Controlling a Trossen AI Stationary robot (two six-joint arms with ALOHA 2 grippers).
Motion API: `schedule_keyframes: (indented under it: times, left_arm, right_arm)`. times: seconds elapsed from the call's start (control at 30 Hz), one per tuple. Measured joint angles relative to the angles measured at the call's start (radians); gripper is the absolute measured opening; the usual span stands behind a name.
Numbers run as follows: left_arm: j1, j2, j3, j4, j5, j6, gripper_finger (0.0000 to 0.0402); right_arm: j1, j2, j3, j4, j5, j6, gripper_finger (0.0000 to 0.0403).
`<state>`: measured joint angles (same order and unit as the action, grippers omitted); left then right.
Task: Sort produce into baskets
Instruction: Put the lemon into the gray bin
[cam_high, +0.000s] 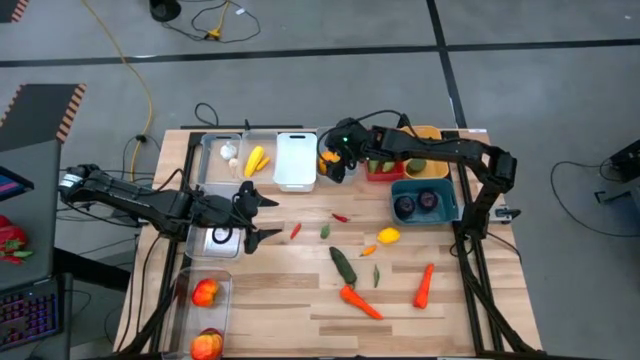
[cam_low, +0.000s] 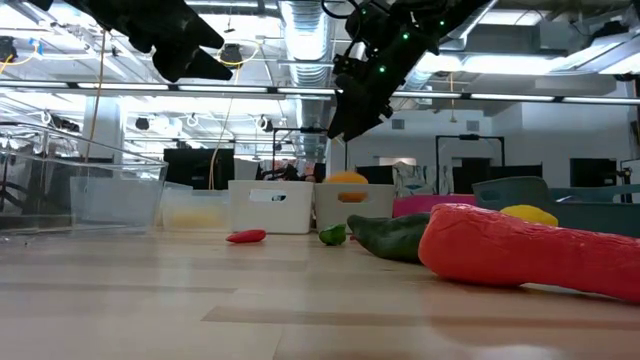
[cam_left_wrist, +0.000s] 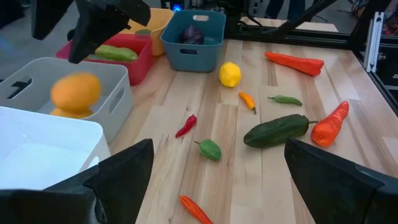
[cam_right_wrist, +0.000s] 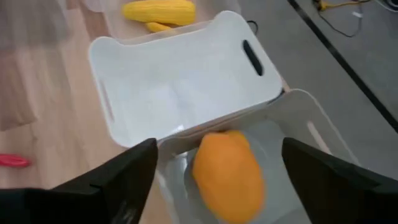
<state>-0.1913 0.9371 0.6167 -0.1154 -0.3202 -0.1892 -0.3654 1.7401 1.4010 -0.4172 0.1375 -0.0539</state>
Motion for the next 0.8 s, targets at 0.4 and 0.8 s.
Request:
schedule_keyframes:
  times: [0.4, 0.8]
  left_arm:
    - [0.0, 0.0, 0.0, 0.0, 0.0, -0.007, 0.0349]
    - [0.0, 0.0, 0.0, 0.0, -0.001, -0.009, 0.0349]
  right_arm:
    - [-0.002, -0.036, 0.0, -0.091, 0.018, -0.047, 0.0387]
    - [0.172, -0.22, 0.0, -0.445, 0.018, -0.027, 0.0389]
